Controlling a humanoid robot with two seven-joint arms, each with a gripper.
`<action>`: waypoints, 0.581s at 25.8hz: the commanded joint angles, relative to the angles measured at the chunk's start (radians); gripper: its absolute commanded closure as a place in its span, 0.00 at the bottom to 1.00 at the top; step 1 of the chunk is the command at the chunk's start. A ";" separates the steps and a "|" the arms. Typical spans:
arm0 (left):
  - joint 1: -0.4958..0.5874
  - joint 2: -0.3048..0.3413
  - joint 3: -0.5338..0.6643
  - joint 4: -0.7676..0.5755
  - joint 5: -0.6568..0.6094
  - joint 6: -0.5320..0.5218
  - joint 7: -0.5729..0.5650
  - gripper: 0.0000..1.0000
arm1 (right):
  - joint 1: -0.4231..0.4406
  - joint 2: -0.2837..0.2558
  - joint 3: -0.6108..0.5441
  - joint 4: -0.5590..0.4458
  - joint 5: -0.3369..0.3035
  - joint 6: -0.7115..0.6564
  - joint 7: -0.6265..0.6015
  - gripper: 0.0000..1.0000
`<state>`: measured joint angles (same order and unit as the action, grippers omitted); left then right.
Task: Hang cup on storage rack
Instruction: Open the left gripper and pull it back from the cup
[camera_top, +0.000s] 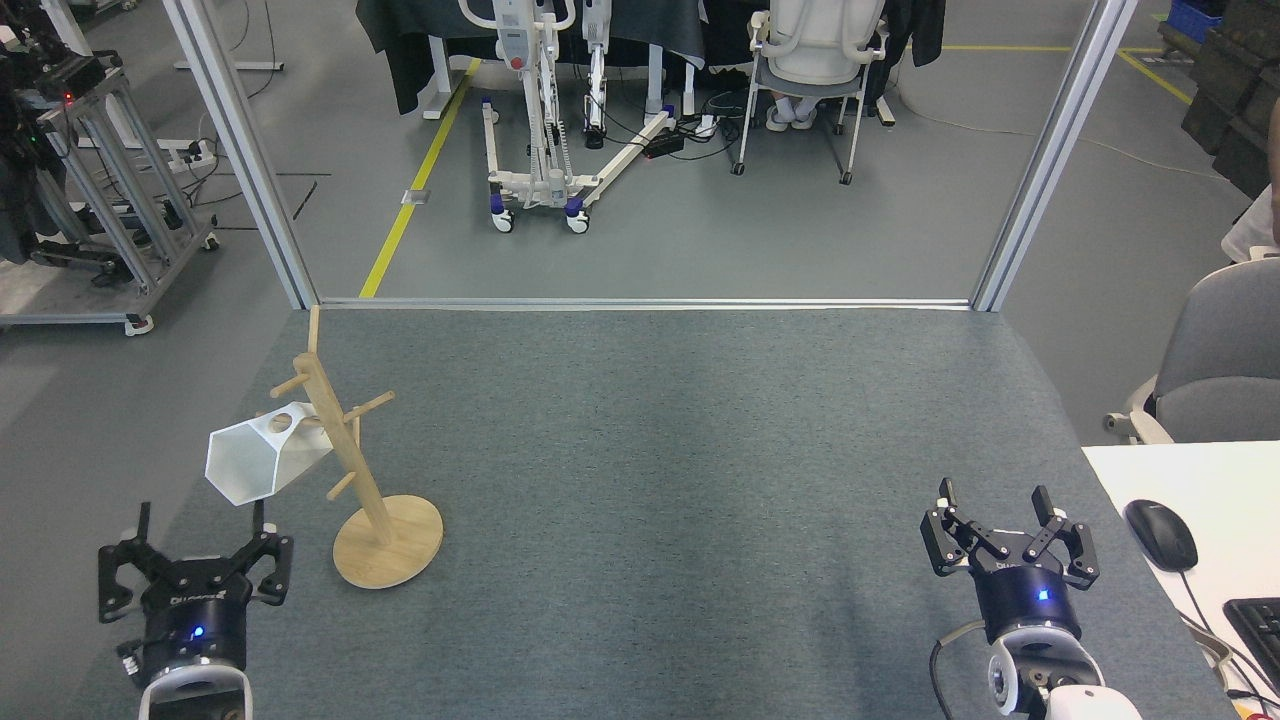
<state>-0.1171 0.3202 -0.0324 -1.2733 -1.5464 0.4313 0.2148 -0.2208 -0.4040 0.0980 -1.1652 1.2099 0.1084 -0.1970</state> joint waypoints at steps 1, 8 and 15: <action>0.034 0.000 0.029 -0.023 0.126 0.087 0.011 0.00 | -0.002 -0.006 -0.004 -0.007 -0.001 -0.009 0.001 0.01; 0.059 0.004 0.046 -0.095 0.134 0.164 0.011 0.00 | -0.002 -0.007 -0.012 -0.008 -0.003 -0.035 0.001 0.01; 0.090 0.007 0.052 -0.345 0.252 0.027 0.006 0.00 | -0.003 -0.006 -0.012 -0.030 -0.001 -0.038 0.002 0.01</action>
<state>-0.0458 0.3269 0.0178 -1.5184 -1.3585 0.5472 0.2244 -0.2242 -0.4081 0.0853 -1.1812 1.2085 0.0729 -0.1947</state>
